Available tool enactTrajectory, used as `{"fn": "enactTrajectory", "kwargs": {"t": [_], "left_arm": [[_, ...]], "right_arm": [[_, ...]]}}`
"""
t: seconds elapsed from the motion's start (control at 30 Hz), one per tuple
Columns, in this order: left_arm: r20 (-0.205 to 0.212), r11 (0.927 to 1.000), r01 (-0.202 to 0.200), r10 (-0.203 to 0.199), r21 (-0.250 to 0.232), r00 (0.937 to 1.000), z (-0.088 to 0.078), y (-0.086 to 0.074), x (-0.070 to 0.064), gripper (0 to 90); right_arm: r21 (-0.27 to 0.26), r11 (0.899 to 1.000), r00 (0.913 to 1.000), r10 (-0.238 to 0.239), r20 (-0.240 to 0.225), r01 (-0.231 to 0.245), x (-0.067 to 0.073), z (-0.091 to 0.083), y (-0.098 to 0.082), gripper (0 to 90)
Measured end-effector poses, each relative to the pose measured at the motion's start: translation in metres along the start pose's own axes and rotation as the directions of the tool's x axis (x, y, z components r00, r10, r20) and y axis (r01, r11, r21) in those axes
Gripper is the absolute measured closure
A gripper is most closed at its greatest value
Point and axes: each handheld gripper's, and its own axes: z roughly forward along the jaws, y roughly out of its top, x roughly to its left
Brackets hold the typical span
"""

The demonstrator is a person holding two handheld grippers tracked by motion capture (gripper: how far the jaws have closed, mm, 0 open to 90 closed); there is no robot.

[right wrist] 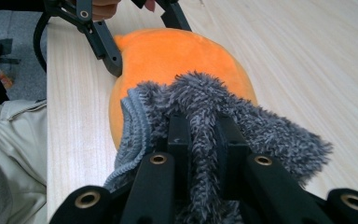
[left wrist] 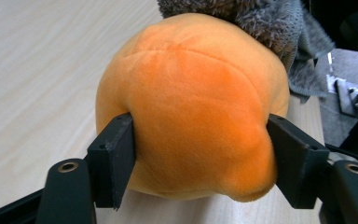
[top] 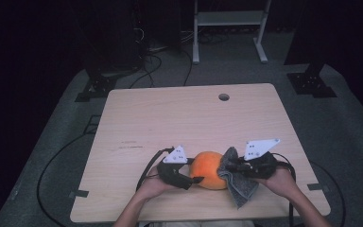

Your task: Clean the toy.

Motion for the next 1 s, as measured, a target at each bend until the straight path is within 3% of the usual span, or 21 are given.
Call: {"fn": "enactTrajectory", "kwargs": {"t": [0.1,0.13,0.2,0.27,0.33,0.37,0.43,0.47,0.5,0.57,0.7,0.87,1.0], "left_arm": [[-0.013,0.9980,-0.062,0.062,0.014,0.9980,0.002,0.005,-0.007,31.3],[-0.017,0.9958,-0.089,0.089,0.022,0.9959,0.002,0.007,-0.009,31.1],[-0.020,0.9900,-0.138,0.139,0.027,0.9901,0.002,0.008,-0.015,30.9],[-0.023,0.9866,-0.158,0.159,0.041,0.9871,0.001,0.008,-0.017,30.1],[-0.023,0.9902,-0.134,0.135,0.040,0.9906,0.001,0.005,-0.016,26.1],[-0.025,0.9940,-0.102,0.103,0.040,0.9944,0.001,0.003,-0.013,20.8],[-0.025,0.9988,-0.001,0.002,0.048,0.9997,0.003,0.000,-0.004,7.8],[-0.005,0.9978,0.040,-0.040,0.052,0.9992,0.005,-0.002,0.001,5.7],[0.012,0.9973,0.053,-0.053,0.051,0.9985,0.005,-0.003,0.002,7.0],[0.037,0.9985,0.047,-0.048,0.026,0.9981,0.006,-0.007,0.001,17.8],[0.027,0.9999,0.011,-0.011,-0.006,0.9996,0.003,-0.006,-0.003,29.8],[0.031,0.9993,0.032,-0.031,-0.020,0.9990,0.003,-0.006,-0.002,28.8],[0.017,0.9996,0.008,-0.007,-0.028,0.9998,0.004,-0.003,-0.005,30.0]], "right_arm": [[-0.041,0.999,0.9997,-0.023,-0.008,0.023,0.003,-0.005,0.012,78.4],[-0.057,0.997,0.9988,-0.047,-0.014,0.046,0.006,-0.005,0.025,78.4],[-0.055,0.997,0.9981,-0.058,-0.022,0.057,0.007,-0.002,0.032,78.4],[-0.044,0.996,0.9964,-0.074,-0.041,0.072,0.010,0.006,0.043,78.5],[-0.007,0.996,0.9943,-0.092,-0.054,0.092,0.012,0.018,0.046,78.6],[0.001,0.996,0.9943,-0.091,-0.057,0.091,0.012,0.022,0.044,78.7],[-0.002,0.997,0.9959,-0.072,-0.056,0.072,0.011,0.026,0.040,78.7],[-0.009,0.998,0.9962,-0.064,-0.059,0.063,0.011,0.028,0.038,78.8],[-0.015,0.998,0.9969,-0.057,-0.054,0.056,0.011,0.029,0.035,78.8],[-0.016,0.999,0.9973,-0.052,-0.051,0.051,0.012,0.031,0.030,78.9],[-0.036,0.998,0.9984,-0.043,-0.035,0.042,0.009,0.023,0.018,78.9],[-0.030,0.999,0.9998,-0.012,-0.016,0.011,0.005,0.012,0.003,78.9],[-0.026,0.999,0.9994,0.034,-0.008,-0.034,0.002,0.002,-0.009,78.8]]}}
